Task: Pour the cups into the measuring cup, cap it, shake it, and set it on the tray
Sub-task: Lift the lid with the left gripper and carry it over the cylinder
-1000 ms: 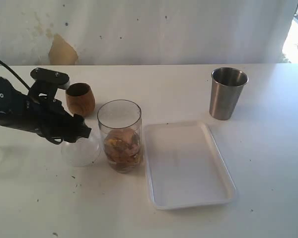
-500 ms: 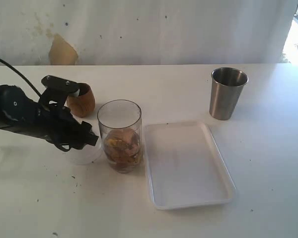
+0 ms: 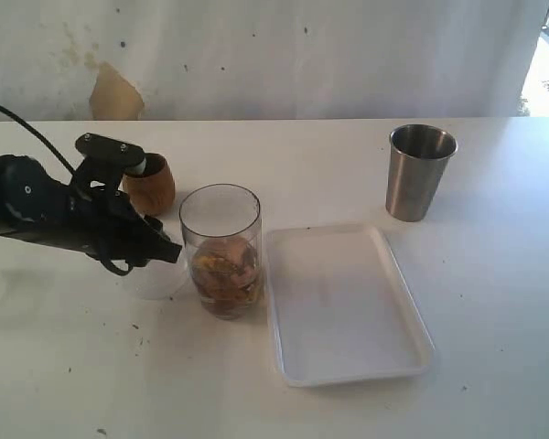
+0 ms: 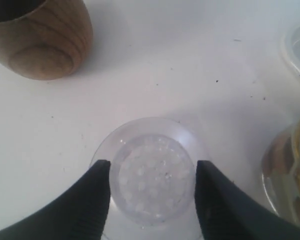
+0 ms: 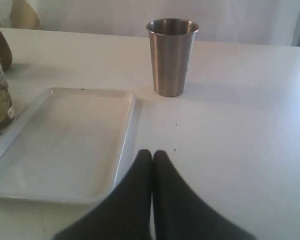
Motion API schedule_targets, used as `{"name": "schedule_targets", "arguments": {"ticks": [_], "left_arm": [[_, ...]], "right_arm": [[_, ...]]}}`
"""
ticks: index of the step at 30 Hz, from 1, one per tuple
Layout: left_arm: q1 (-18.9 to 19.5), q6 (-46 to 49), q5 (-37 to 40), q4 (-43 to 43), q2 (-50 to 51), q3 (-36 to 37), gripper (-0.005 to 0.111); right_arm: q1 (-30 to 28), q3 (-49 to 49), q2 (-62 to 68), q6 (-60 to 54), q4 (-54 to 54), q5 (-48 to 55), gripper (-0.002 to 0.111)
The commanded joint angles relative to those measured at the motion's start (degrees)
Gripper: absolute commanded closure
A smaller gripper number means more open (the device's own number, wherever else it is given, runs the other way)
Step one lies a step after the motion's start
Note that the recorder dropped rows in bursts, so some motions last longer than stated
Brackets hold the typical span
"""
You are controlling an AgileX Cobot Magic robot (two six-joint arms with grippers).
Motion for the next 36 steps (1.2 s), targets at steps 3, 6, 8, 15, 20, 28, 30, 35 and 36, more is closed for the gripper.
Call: {"name": "schedule_targets", "arguments": {"ticks": [3,6,8,15,20,28,30,35,36], "left_arm": [[-0.16,0.19,4.22,1.88,-0.77,0.1,0.107],[-0.16,-0.15,5.13,2.87,-5.97,0.1,0.107],[-0.16,-0.42,5.35,4.55,-9.95,0.1,0.107],[-0.02,-18.27,8.54,22.82,-20.34,0.0,0.107],[-0.56,-21.16,12.93,21.68,-22.49,-3.77,0.107],[-4.75,-20.75,19.14,16.71,-22.39,-13.41,0.107],[-6.3,-20.75,18.55,16.31,-22.39,-13.88,0.107],[-9.61,-20.75,18.44,15.58,-21.51,-13.88,0.107],[-10.04,-20.75,18.44,15.45,-20.84,-13.88,0.107]], "right_arm": [[-0.22,0.39,-0.26,0.09,0.0,-0.54,0.108],[-0.22,0.39,-0.26,0.09,0.0,-0.54,0.108],[-0.22,0.39,-0.26,0.09,0.0,-0.54,0.108],[-0.22,0.39,-0.26,0.09,0.0,-0.54,0.108],[-0.22,0.39,-0.26,0.09,0.0,-0.54,0.108],[-0.22,0.39,-0.26,0.09,0.0,-0.54,0.108],[-0.22,0.39,-0.26,0.09,0.0,-0.54,0.108],[-0.22,0.39,-0.26,0.09,0.0,-0.54,0.108],[-0.22,0.39,-0.26,0.09,0.0,-0.54,0.108]]}}
